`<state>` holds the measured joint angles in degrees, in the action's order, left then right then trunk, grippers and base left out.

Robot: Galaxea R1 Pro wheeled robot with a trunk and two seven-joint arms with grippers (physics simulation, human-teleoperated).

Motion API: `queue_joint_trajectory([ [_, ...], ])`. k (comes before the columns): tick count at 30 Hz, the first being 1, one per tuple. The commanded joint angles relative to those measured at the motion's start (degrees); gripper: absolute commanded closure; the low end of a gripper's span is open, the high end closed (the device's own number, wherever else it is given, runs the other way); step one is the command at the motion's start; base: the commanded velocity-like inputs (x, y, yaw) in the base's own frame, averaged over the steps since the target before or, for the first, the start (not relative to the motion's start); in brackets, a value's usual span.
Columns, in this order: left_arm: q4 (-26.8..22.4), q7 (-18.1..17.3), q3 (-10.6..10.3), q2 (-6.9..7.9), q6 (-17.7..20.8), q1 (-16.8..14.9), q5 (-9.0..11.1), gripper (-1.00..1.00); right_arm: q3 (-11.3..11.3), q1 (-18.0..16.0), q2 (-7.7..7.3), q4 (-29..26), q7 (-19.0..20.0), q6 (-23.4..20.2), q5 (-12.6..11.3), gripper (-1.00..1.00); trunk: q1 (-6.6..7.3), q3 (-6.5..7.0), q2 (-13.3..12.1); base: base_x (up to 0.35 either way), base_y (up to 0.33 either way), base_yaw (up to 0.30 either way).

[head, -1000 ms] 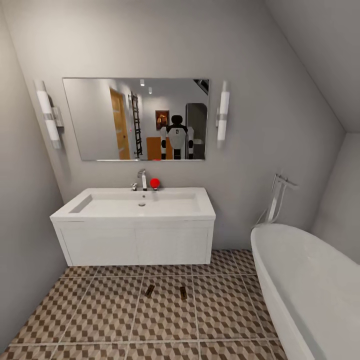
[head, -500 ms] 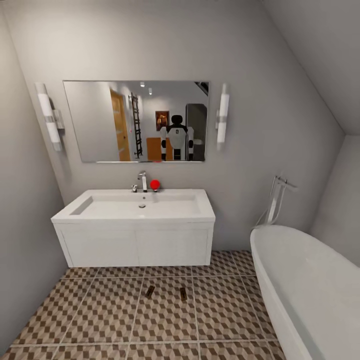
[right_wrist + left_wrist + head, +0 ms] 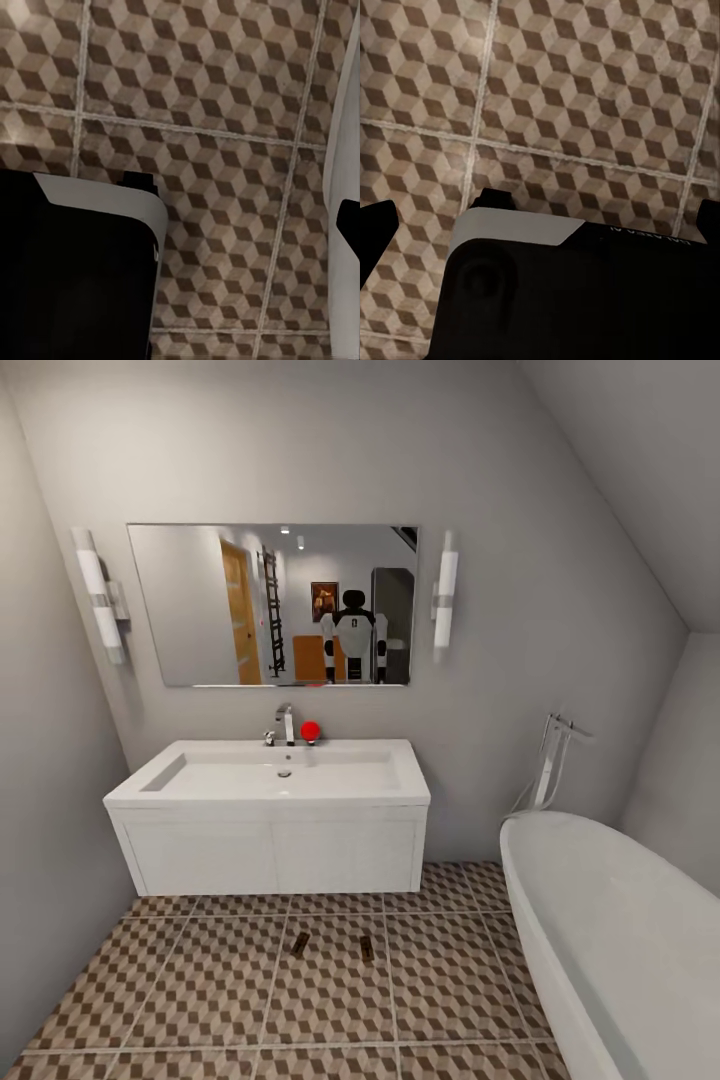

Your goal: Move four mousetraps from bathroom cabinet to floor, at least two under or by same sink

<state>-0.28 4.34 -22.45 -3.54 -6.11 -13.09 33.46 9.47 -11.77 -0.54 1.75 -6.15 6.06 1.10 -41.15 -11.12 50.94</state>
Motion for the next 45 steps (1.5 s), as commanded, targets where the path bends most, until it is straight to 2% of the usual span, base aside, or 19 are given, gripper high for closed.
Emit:
queue_joint_trajectory([
  [1,0.02,0.22,-0.48,-0.12,-0.13,0.06,0.36,-1.0,0.31,0.02,0.01,0.18,-0.19,0.29,0.12,-1.0,-0.01,-0.08,0.06,0.0,0.0,0.0],
  [17,0.02,0.15,-0.48,-2.39,-0.25,1.82,0.25,-1.0,0.37,0.43,-0.07,0.18,-0.18,0.27,0.13,-1.0,-0.01,-0.08,0.06,0.0,0.0,0.0],
  [32,0.02,0.15,-0.48,-2.54,-0.4,2.44,0.17,-1.0,0.37,0.43,-0.07,0.15,-0.18,0.54,0.36,-1.0,-0.01,-0.07,0.06,0.0,0.0,0.007],
  [45,0.02,0.15,-0.48,-2.61,-0.39,2.46,0.29,-1.0,0.4,0.43,-0.07,0.1,-0.18,0.73,0.47,-1.0,-0.01,-0.04,0.06,0.0,0.0,0.214],
])
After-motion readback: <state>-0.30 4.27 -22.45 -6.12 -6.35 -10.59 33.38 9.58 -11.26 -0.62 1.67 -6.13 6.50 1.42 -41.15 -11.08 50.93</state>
